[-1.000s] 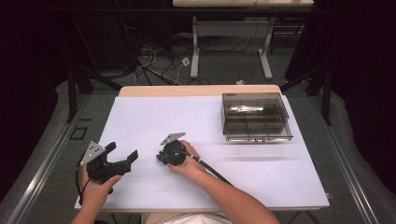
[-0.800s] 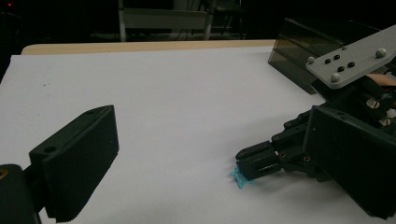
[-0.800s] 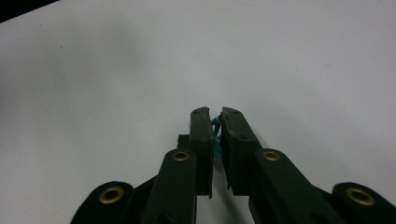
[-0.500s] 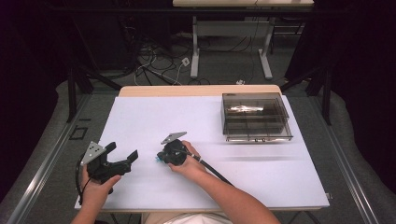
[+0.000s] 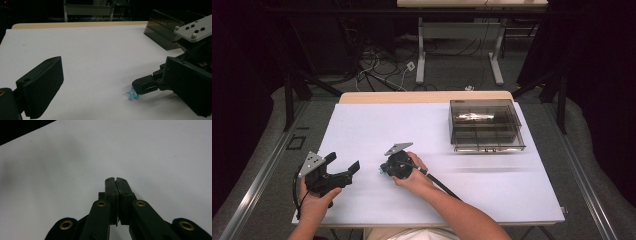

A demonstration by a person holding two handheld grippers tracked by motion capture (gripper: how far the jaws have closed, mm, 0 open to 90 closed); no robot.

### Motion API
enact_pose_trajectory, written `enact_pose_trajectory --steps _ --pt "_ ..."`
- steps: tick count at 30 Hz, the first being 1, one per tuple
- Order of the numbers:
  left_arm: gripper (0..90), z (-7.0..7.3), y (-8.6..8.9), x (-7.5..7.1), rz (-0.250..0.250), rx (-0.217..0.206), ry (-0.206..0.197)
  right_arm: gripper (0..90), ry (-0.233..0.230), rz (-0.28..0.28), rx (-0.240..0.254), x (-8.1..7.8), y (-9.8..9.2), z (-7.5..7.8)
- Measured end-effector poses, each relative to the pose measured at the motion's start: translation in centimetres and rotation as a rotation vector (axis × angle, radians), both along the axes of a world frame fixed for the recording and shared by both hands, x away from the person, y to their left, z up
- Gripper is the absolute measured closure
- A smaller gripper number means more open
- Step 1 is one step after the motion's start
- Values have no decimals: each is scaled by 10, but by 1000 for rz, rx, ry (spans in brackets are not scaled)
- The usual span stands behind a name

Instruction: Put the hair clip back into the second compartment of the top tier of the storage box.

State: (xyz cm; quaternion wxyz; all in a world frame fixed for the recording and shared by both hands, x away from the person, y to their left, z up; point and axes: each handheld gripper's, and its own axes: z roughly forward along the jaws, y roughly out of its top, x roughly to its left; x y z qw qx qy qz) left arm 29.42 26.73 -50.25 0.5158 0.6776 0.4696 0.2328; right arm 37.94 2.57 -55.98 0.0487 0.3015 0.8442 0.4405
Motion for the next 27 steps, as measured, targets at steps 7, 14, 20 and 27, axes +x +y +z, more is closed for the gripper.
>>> enact_pose_trajectory --steps 7,14,20,27 --pt "32 0 0 0 0 2 -1 892 -41 -2 25 -1 -5 7" --pt "33 0 -1 1 1 -3 -5 892 -27 -3 13 -6 -10 13" --pt "33 -1 0 1 2 -1 0 892 -35 2 0 -10 -16 21" --pt "34 -1 0 1 8 1 1 892 -45 0 6 -16 -22 30"
